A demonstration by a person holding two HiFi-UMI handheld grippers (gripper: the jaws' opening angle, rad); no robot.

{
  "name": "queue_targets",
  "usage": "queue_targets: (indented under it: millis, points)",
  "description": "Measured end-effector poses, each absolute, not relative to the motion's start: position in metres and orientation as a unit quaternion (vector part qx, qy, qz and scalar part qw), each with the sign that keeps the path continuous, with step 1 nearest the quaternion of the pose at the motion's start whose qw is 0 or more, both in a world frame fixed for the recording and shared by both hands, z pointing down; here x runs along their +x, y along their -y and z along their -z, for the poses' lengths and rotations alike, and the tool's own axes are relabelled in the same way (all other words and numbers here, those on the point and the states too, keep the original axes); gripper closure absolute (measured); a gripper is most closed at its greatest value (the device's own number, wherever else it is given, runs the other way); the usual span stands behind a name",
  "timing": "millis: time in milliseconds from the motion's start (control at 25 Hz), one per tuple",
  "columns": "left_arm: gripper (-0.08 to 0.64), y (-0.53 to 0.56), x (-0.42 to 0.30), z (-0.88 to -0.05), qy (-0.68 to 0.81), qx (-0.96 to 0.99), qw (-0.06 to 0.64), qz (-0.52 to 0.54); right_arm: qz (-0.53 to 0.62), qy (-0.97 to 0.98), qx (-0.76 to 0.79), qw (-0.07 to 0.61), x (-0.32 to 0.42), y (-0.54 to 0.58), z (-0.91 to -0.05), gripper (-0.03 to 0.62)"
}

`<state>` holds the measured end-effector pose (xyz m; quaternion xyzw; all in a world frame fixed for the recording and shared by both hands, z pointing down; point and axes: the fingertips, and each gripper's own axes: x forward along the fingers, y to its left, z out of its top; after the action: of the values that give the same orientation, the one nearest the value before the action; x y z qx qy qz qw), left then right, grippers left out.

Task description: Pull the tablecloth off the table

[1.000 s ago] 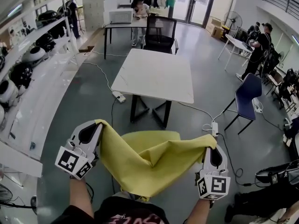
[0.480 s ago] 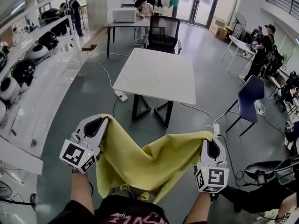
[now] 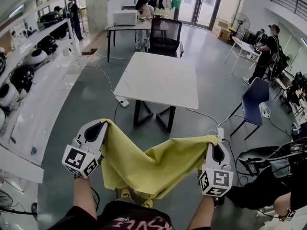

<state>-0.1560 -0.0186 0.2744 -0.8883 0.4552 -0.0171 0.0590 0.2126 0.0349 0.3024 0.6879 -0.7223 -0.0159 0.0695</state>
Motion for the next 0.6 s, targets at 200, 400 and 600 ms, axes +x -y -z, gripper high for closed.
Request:
queue_targets:
  millis: [200, 400, 600]
  points:
    - [0.552, 0.039, -0.169, -0.275, -0.454, -0.889, 0.058, 0.022, 0.003, 0.705, 0.705, 0.078, 0.210, -0.025, -0.312, 0.577]
    - [0.551, 0.054, -0.183, -0.281, -0.460, -0.886, 0.056, 0.027, -0.021, 0.689, 0.722, 0.068, 0.213, -0.015, -0.322, 0.577]
    - [0.551, 0.063, -0.186, -0.288, -0.460, -0.886, 0.050, 0.027, -0.015, 0.681, 0.727, 0.082, 0.214, -0.011, -0.325, 0.578]
